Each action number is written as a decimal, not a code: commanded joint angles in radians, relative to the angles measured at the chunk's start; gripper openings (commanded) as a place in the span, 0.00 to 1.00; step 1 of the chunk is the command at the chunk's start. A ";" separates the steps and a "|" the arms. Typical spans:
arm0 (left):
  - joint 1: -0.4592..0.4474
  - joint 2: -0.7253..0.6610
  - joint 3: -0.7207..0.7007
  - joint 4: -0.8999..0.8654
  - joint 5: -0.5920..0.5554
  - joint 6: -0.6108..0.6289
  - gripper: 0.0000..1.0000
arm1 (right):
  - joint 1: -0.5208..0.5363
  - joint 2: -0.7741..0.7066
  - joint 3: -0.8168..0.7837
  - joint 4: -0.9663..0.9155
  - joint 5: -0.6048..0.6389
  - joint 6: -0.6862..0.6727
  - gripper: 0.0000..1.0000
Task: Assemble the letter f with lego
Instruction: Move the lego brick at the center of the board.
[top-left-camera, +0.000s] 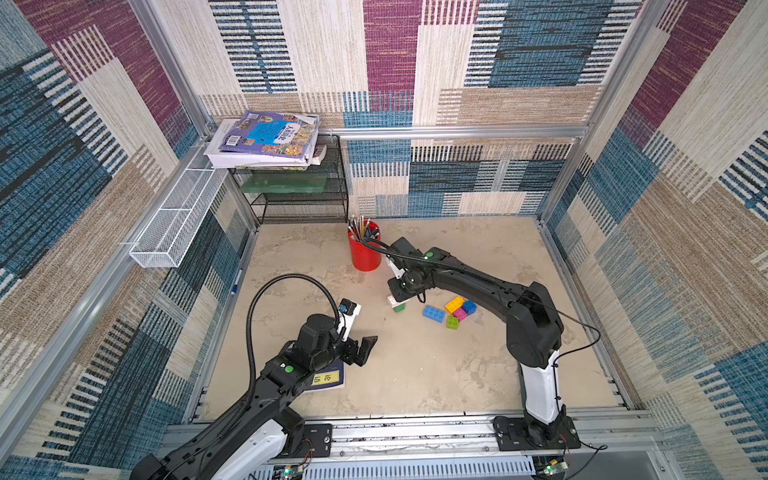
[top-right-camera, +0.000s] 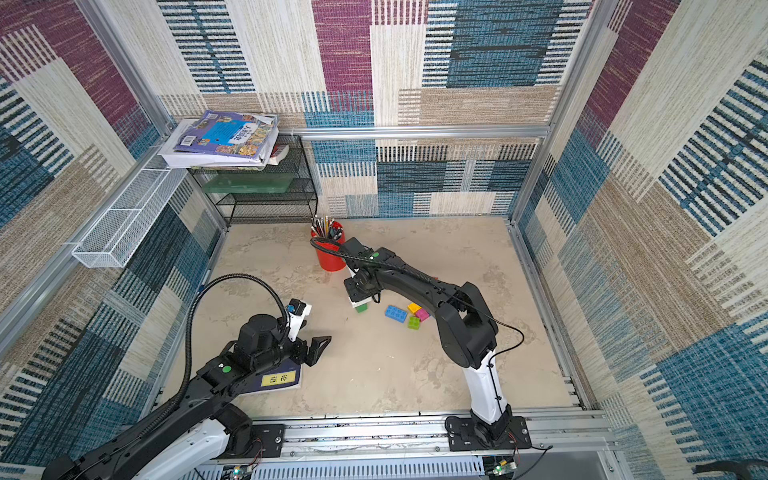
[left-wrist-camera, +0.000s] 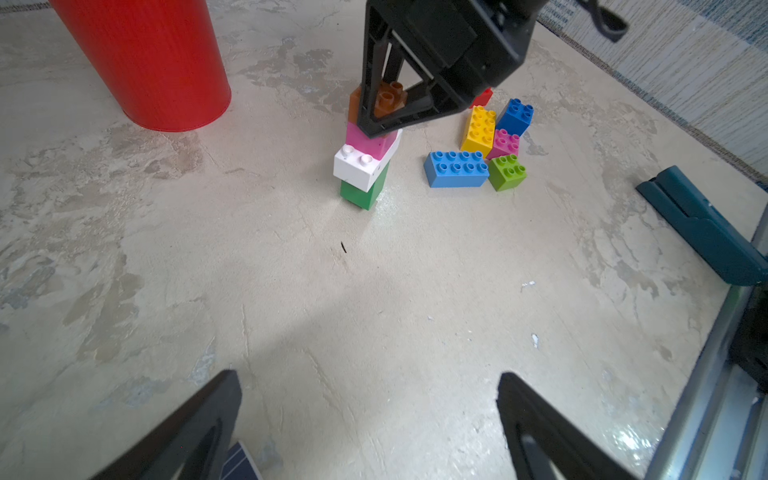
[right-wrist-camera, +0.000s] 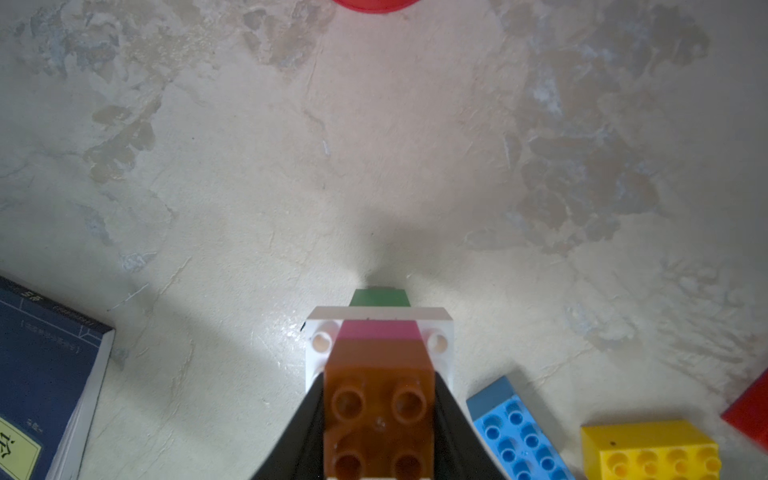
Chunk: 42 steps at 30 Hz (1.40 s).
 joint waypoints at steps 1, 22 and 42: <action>-0.001 -0.005 0.006 0.013 0.021 0.004 0.99 | 0.019 -0.028 -0.026 0.033 0.053 0.131 0.32; -0.001 -0.109 -0.022 -0.005 0.024 -0.002 0.99 | 0.083 -0.049 -0.135 0.069 0.170 0.349 0.18; 0.000 -0.098 -0.021 0.000 0.020 -0.004 0.99 | 0.091 -0.040 -0.066 0.055 0.151 0.305 0.51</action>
